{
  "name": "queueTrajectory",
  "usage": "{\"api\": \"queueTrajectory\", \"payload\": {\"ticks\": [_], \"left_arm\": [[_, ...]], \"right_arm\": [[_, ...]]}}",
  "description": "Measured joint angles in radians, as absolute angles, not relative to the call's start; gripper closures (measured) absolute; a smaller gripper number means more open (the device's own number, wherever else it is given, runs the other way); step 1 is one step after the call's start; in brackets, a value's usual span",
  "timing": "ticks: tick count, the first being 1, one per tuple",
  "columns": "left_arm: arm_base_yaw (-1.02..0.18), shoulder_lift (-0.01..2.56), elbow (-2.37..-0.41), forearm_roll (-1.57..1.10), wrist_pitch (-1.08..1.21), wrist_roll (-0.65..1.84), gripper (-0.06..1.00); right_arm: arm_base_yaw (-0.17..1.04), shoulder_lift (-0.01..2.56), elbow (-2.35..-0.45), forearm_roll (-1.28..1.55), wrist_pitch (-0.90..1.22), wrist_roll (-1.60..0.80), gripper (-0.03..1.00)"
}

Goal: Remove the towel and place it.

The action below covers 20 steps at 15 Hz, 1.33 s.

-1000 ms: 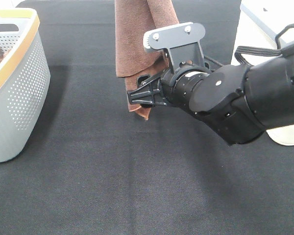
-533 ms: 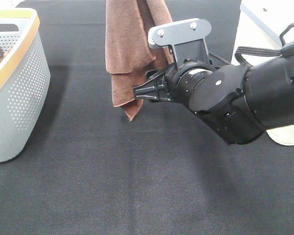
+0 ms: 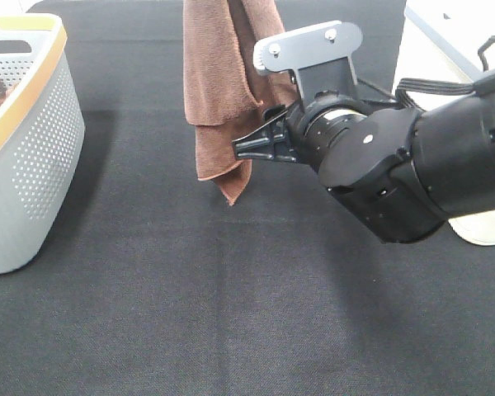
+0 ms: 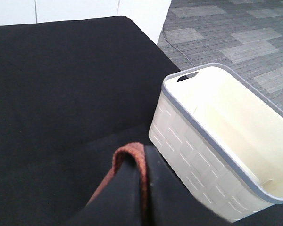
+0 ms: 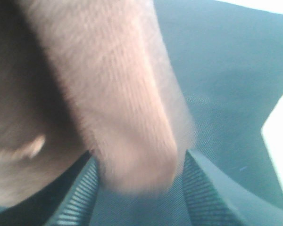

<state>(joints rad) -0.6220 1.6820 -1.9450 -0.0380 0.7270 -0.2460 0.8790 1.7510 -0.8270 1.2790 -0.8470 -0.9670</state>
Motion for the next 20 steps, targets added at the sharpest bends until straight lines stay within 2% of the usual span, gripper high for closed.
{"api": "queueTrajectory", "payload": {"ticks": [6,8,12,13,16,19,20], "left_arm": [[-0.622,1.667,-1.945,-0.067,0.735,-0.246,0.94],[-0.622,1.667,-1.945,-0.068,0.737,-0.238,0.94],[-0.625,1.667,-1.945,0.033,0.738,-0.228,0.94],[-0.625,1.667,-1.945,0.115,0.742,-0.228,0.94],[-0.625,1.667,-1.945,0.202,0.781,-0.228,0.94],[-0.625,1.667,-1.945,0.238,0.834,-0.222,0.94],[-0.625,1.667,-1.945,0.238,0.834,-0.222,0.94]], "right_arm": [[0.879,1.751,-0.827,1.263,-0.868,-1.007,0.42],[0.879,1.751,-0.827,1.259,-0.868,-1.015,0.54],[0.879,1.726,-0.827,1.279,-0.804,-1.097,0.91],[0.879,1.699,-0.827,1.281,-0.763,-1.111,0.97],[0.879,1.606,-0.827,1.28,-0.642,-1.119,0.97],[0.879,1.526,-0.827,1.278,-0.431,-1.263,0.97],[0.879,1.526,-0.827,1.278,-0.431,-1.263,0.97]]}}
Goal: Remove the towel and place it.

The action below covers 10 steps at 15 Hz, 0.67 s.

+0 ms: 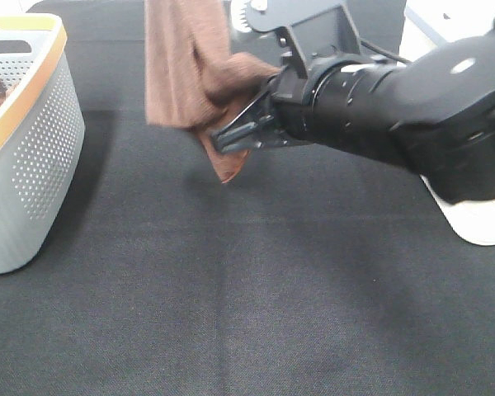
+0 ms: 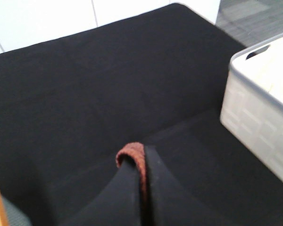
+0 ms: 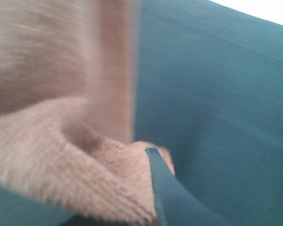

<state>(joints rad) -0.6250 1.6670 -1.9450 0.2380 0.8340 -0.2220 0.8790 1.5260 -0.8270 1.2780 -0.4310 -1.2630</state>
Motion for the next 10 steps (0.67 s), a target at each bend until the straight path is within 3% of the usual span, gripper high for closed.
{"api": "queueTrajectory", "payload": {"ticks": [5,8,10], "left_arm": [[-0.625,1.667,-1.945,0.301,1.029,-0.171,0.94],[-0.625,1.667,-1.945,0.301,1.142,-0.142,0.94],[-0.625,1.667,-1.945,0.301,1.207,-0.141,0.94]], "right_arm": [[0.879,1.44,-0.827,1.404,-0.04,-1.511,0.97],[0.862,1.434,-0.778,1.371,0.088,-1.499,0.97],[0.772,1.434,-0.74,1.196,0.225,-1.297,0.97]]}}
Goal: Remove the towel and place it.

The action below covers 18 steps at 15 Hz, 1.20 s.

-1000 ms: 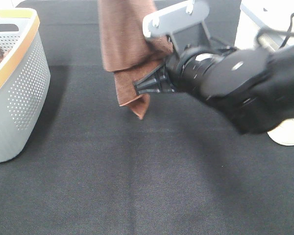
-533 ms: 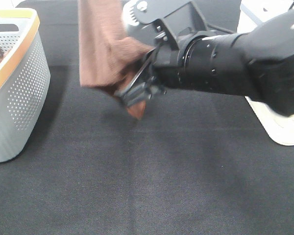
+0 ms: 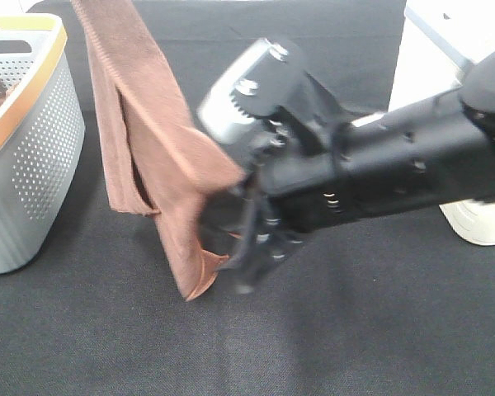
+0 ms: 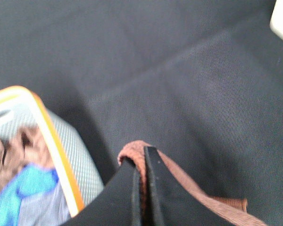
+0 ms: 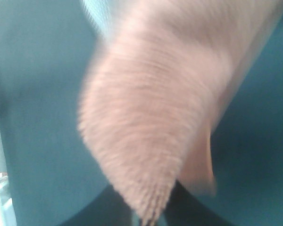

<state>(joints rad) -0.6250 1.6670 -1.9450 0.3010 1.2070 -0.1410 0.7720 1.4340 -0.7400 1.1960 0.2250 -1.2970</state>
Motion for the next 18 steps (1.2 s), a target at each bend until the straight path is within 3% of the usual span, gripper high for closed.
{"api": "queueTrajectory", "payload": {"ticks": [2,3,5,9,13,18], "left_arm": [[-0.625,1.667,-1.945,0.282,1.211,-0.139,0.94],[-0.625,1.667,-1.945,0.282,1.211,-0.139,0.94],[-0.628,1.666,-1.945,0.213,1.216,-0.139,0.94],[-0.628,1.666,-1.945,0.216,1.218,-0.139,0.94],[-0.552,1.736,-1.945,0.267,1.139,-0.139,0.94],[-0.402,1.912,-1.945,0.287,0.722,-0.139,0.94]], "right_arm": [[0.664,1.423,-0.74,0.885,0.273,-0.975,0.97],[0.664,1.423,-0.74,0.885,0.273,-0.975,0.97],[0.55,1.389,-0.787,0.391,0.446,-0.52,0.97],[0.533,1.341,-0.948,-0.245,0.527,0.08,0.97],[0.532,1.411,-1.133,-0.505,0.514,0.199,0.97],[0.466,1.691,-1.4,-0.696,0.448,0.221,0.97]]}}
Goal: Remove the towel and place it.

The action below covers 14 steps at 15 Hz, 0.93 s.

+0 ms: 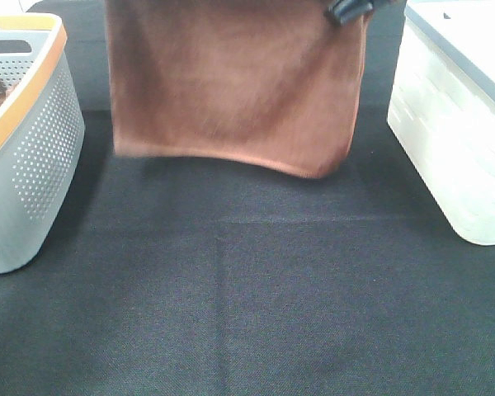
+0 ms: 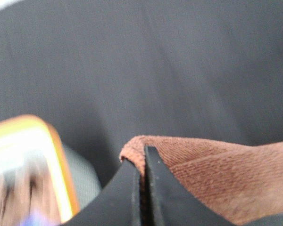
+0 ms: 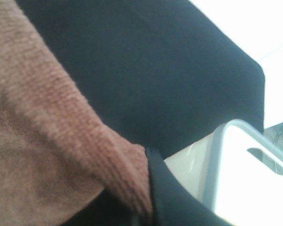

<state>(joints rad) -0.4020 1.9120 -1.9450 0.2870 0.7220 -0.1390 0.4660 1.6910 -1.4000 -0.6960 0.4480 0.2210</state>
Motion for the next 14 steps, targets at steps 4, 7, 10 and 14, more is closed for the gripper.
{"api": "queueTrajectory", "payload": {"ticks": [4,7,10,14], "left_arm": [[-0.359,2.006,-1.945,0.332,0.374,-0.139,0.94],[-0.358,2.059,-1.945,0.394,0.269,-0.139,0.94],[-0.361,2.152,-1.945,0.396,0.41,-0.138,0.94],[-0.374,2.187,-1.945,0.218,0.751,-0.086,0.94]], "right_arm": [[0.341,1.842,-1.559,-0.714,0.241,0.232,0.97],[0.312,1.897,-1.571,-0.714,0.166,0.232,0.97],[0.311,1.982,-1.571,-0.604,0.286,0.227,0.97],[0.325,1.989,-1.571,-0.334,0.522,0.091,0.97]]}}
